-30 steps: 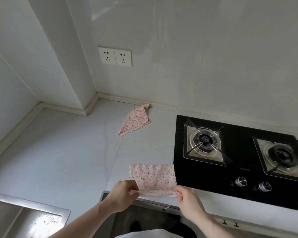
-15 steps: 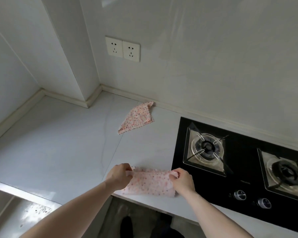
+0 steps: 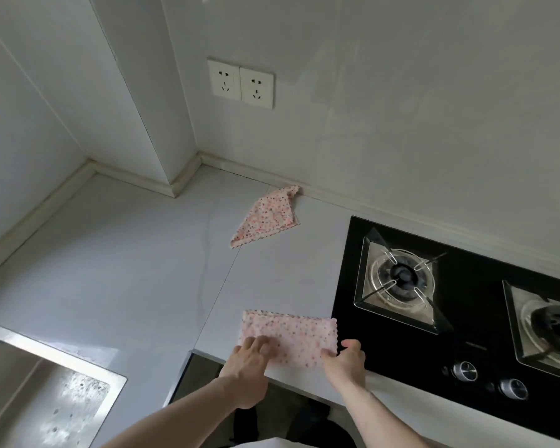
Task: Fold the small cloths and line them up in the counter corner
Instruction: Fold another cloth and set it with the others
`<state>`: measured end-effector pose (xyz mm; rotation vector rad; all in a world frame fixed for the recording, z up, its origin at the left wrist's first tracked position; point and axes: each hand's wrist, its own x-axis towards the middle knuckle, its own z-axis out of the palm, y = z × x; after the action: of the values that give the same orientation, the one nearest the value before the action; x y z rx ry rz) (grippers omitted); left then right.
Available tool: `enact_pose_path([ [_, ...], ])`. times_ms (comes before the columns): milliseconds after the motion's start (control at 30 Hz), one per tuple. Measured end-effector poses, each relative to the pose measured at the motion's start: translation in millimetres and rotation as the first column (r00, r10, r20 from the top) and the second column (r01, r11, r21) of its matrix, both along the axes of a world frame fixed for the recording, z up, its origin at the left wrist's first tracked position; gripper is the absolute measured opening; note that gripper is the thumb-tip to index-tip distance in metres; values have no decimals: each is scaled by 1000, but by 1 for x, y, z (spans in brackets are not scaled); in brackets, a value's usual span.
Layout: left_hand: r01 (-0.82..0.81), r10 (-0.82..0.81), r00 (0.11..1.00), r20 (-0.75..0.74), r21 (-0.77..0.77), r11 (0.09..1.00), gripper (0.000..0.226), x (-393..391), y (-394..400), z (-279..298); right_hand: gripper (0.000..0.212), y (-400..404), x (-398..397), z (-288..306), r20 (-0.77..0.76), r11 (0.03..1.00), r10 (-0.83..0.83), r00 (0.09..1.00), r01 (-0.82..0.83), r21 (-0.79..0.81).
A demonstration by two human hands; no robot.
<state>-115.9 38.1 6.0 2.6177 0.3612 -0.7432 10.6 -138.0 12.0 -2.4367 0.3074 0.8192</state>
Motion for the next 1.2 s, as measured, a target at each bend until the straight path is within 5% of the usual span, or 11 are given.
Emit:
enact_pose_path([
  [233,113,-113,993,-37,-9,994,74,-6,7,3,54,-2,10,8,-116,993,-100,988,107,57],
  [400,122,-126,990,-59,-64,990,70,-5,13,9,28,-6,4,11,-222,998,-36,974,46,43],
  [533,37,-37,999,10,-63,997,66,-11,19,13,19,-7,-7,6,-148,991,-67,987,84,108],
  [733,-41,41,999,-1,-90,995,72,-32,26,13,24,0,-22,4,-80,952,-181,980,195,235],
  [867,-38,34,999,-36,-109,993,74,-36,29,14,47,8,-27,4,-72,904,-295,953,303,301],
  [1100,-10,-2,996,-85,-148,989,74,-32,41,14,33,47,-42,21,141,929,-38,989,-17,370],
  [1200,-180,170,984,-59,-257,949,64,-31,46,8,31,68,-51,20,151,905,89,984,-143,401],
])
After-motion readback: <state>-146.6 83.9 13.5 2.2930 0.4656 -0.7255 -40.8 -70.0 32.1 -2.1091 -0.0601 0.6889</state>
